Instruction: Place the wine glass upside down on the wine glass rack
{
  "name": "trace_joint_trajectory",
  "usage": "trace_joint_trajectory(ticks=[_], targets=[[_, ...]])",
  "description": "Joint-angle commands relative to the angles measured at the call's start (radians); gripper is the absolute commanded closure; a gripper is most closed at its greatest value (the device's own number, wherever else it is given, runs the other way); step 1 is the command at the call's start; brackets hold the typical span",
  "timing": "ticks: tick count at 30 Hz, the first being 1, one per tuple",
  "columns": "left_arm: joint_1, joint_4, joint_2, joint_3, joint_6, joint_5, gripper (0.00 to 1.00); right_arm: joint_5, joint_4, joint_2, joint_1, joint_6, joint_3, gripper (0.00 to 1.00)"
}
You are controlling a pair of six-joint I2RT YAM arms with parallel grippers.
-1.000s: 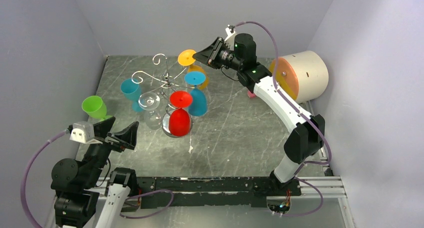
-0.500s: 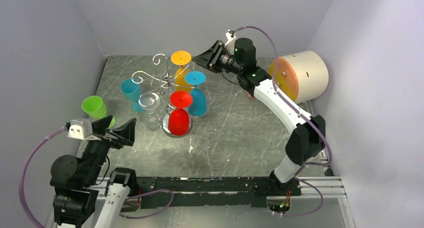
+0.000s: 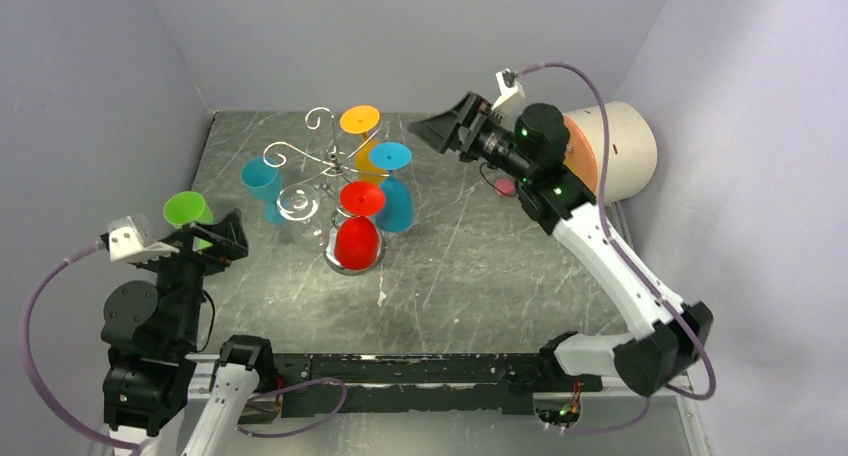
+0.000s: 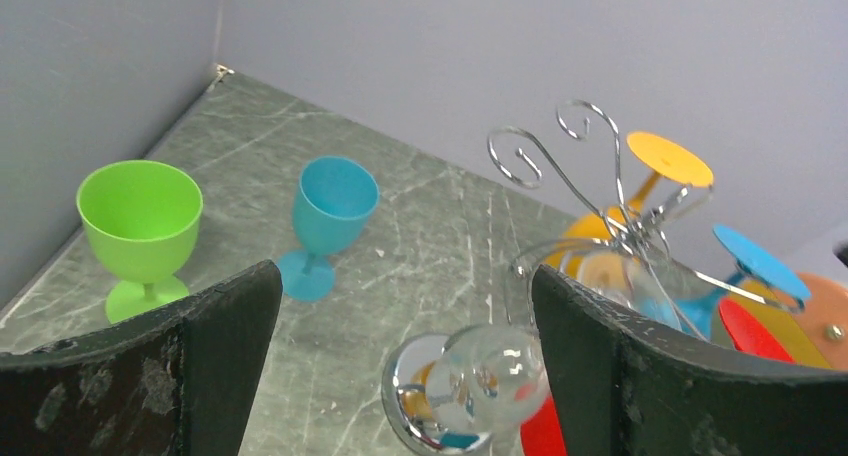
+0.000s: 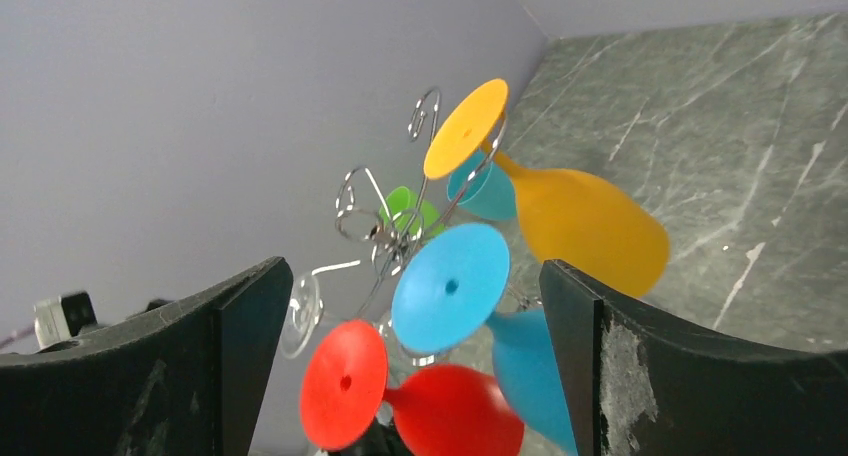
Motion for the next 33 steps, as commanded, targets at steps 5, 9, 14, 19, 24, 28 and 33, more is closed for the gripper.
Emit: trace_joint_trajectory(ticks=[5, 9, 14, 19, 24, 28, 33], targets=[[0.01, 0.105, 0.213, 0.109, 0.014, -0.191, 0.01, 0.044, -0.064, -0.258, -0.004, -0.128, -0.221, 0.0], [0.011, 0.1, 0.386, 0.161, -0.03, -0.303, 0.01, 0.056, -0.111, -0.382, -0.004, -0.153, -0.298, 0.0], [0.011, 0.08, 0.545, 0.215, -0.11, -0.42, 0.01, 0.076, -0.186, -0.483, -0.004, -0.187, -0.314, 0.0], [0.021, 0.042, 0.64, 0.168, -0.229, -0.523, 0.02, 0.098, -0.218, -0.565, -0.005, -0.225, -0.363, 0.0], [0.099, -0.095, 0.753, 0.137, -0.486, -0.544, 0.1, 0.102, -0.222, -0.61, -0.004, -0.227, -0.383, 0.0], [0.246, -0.212, 0.871, 0.164, -0.66, -0.419, 0.32, 0.096, -0.256, -0.618, -0.004, -0.254, -0.365, 0.0], [0.374, -0.314, 0.933, 0.196, -0.787, -0.388, 0.31, 0.118, -0.272, -0.652, -0.005, -0.266, -0.378, 0.0]])
